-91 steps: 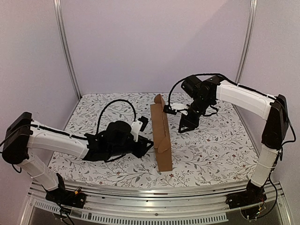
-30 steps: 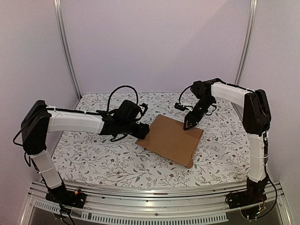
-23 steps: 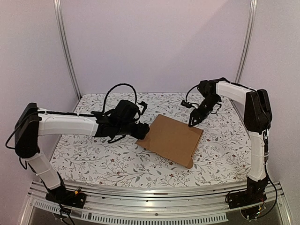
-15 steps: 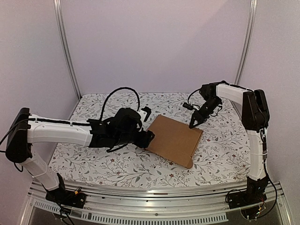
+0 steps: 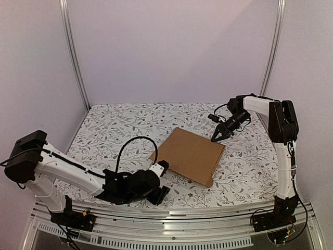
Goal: Fold the paper box
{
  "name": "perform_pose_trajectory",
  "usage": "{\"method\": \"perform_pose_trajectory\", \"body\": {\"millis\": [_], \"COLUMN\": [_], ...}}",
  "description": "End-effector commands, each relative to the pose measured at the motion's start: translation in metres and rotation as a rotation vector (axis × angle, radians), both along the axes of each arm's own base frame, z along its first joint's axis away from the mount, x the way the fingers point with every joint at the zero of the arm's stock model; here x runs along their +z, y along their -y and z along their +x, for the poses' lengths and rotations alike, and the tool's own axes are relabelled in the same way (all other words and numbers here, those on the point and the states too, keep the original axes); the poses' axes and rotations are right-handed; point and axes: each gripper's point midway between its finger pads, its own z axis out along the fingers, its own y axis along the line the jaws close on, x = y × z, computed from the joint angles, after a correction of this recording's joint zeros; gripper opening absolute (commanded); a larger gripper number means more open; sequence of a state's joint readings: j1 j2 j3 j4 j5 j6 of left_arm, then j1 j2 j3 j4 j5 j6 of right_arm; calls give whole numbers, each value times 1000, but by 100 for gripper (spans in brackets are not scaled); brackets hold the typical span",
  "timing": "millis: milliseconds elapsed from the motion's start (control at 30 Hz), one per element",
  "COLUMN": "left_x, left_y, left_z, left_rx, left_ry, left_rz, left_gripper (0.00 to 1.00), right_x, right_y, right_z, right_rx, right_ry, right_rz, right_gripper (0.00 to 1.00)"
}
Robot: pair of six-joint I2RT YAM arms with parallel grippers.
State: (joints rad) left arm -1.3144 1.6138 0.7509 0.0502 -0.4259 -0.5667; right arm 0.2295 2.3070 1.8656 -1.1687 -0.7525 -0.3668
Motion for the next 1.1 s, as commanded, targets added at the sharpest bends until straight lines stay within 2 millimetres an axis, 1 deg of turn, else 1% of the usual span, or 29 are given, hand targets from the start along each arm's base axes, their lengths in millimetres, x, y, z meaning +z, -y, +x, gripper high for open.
{"method": "perform_pose_trajectory", "body": {"millis": [0, 33, 100, 233, 367, 467, 533, 633, 667, 767, 833, 900, 933, 1000, 1067], "left_x": [14, 12, 11, 16, 18, 17, 10, -3, -4, 1, 0, 5, 5, 13, 25], "left_y": [-3, -4, 0, 12, 14, 16, 18, 15, 14, 10, 9, 16, 26, 47, 67], "left_z": [-1, -1, 1, 3, 12, 29, 43, 60, 65, 80, 94, 107, 114, 127, 136], "left_rx": [60, 64, 56, 31, 45, 64, 63, 67, 70, 90, 116, 133, 127, 108, 77], "left_ry": [86, 89, 100, 129, 172, 206, 194, 208, 211, 249, 254, 273, 286, 346, 426], "left_rz": [-116, -107, -95, -81, -60, -23, 8, 60, 63, 53, 35, -14, -44, -76, -116], "left_gripper": [63, 63, 63, 63, 65, 67, 67, 67, 67, 68, 68, 69, 69, 69, 69], "right_x": [-59, -60, -62, -59, -57, -56, -57, -55, -53, -47, -44, -44, -46, -47, -46], "right_y": [34, 34, 35, 37, 39, 40, 41, 43, 45, 52, 54, 52, 51, 49, 45], "right_z": [-5, -5, -3, -1, 2, 3, 4, 5, 6, 10, 12, 11, 11, 12, 11], "right_rx": [-100, -105, -114, -128, -147, -153, -162, -162, -160, -150, -146, -135, -135, -136, -133], "right_ry": [-171, -178, -185, -186, -186, -187, -190, -185, -179, -153, -153, -162, -167, -172, -176], "right_rz": [-124, -120, -127, -150, -172, -177, -187, -216, -228, -267, -269, -262, -255, -245, -220], "right_gripper": [6, 6, 6, 6, 6, 7, 7, 6, 6, 7, 7, 7, 7, 7, 7]}}
